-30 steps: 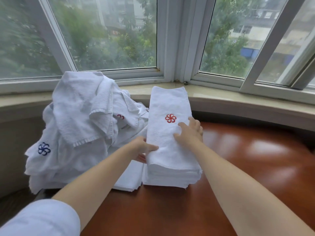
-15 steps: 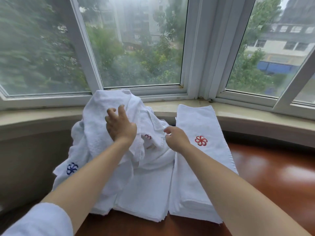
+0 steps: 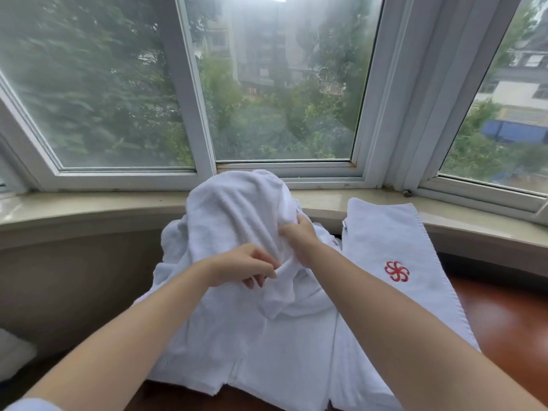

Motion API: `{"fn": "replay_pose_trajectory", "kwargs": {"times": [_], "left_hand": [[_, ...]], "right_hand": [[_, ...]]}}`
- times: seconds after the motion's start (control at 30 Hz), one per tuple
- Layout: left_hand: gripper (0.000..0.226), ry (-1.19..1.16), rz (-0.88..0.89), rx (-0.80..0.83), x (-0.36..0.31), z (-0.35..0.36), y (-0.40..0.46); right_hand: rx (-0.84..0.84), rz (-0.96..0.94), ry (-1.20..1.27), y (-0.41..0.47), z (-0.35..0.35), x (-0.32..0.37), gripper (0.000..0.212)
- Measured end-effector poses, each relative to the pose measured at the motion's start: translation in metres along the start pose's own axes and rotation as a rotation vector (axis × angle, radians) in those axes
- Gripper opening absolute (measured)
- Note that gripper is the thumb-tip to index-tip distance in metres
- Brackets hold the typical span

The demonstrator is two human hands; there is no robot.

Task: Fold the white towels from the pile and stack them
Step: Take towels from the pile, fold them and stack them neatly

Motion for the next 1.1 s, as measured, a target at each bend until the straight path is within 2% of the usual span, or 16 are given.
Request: {"fn": "replay_pose_trajectory", "kwargs": {"times": [0.07, 0.13, 0.2, 0.27, 0.33, 0.43, 0.47, 0.5, 0.57, 0.63, 0.7, 0.8, 0.87, 0.9, 1.0, 1.1], "left_hand": [[0.02, 0.018, 0.074, -0.371, 0.0, -0.023, 0.002], [0.035, 0.286, 0.194, -0.856, -0.007, -0.05, -0.008], [0.057, 0.498, 0.098, -1.051, -0.005, -0.064, -0.011], [0.054, 0.53, -0.077, -1.001, 0.002, -0.068, -0.007], [0.027, 0.535, -0.117, -0.977, 0.005, -0.063, -0.004], [0.012, 0.516, 0.027, -1.12, -0.006, -0.045, -0.01], [0.011, 0.449, 0.113, -1.179, -0.015, -0.04, -0.014], [0.009, 0.325, 0.205, -1.187, -0.024, -0.037, -0.017], [0.004, -0.02, 0.337, -1.024, -0.044, -0.025, -0.019], [0.012, -0.219, 0.378, -0.855, -0.06, -0.009, -0.025], [0.013, -0.335, 0.41, -0.714, -0.066, 0.005, -0.028], [0.023, -0.615, 0.382, -0.555, -0.057, 0.009, -0.031], [0.022, -0.796, 0.308, -0.617, -0.042, 0.006, -0.036], [0.033, -0.729, 0.261, -0.718, -0.032, 0.004, -0.04], [0.085, -0.047, 0.037, -0.87, -0.009, 0.001, -0.053], [0.096, 0.386, -0.093, -0.79, 0.002, 0.009, -0.054]], "right_hand": [[-0.048, -0.009, -0.037, 0.001, -0.005, 0.003, 0.04], [-0.072, -0.038, -0.133, 0.001, -0.015, 0.004, 0.034], [-0.054, -0.067, -0.337, -0.003, -0.03, -0.002, 0.02], [0.04, -0.038, -0.669, -0.013, -0.045, -0.014, 0.032], [0.095, -0.03, -0.933, -0.022, -0.058, -0.024, 0.035], [-0.057, -0.222, -0.774, -0.035, -0.068, -0.018, 0.011], [-0.103, -0.306, -0.677, -0.04, -0.068, -0.013, 0.016], [-0.085, -0.348, -0.584, -0.046, -0.064, -0.01, 0.039], [0.035, -0.373, -0.404, -0.057, -0.052, -0.009, 0.091], [0.165, -0.367, -0.305, -0.069, -0.036, -0.013, 0.113], [0.228, -0.333, -0.211, -0.075, -0.033, -0.026, 0.092], [0.156, -0.278, -0.247, -0.081, -0.035, -0.036, 0.03], [0.025, -0.336, -0.248, -0.09, -0.045, -0.027, 0.034], [-0.01, -0.334, -0.199, -0.095, -0.052, -0.021, 0.047], [0.116, -0.237, -0.151, -0.114, -0.065, -0.008, 0.069], [0.32, -0.06, -0.512, -0.133, -0.068, -0.016, 0.028]]}}
Point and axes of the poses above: each hand's wrist, its own y-axis towards the middle knuckle, its own z-axis out of the palm, x = y × z, the point moved 5 cm from there along y, towards the middle knuckle, and after that the axes turned 3 degrees about y, right-handed, at the moved point
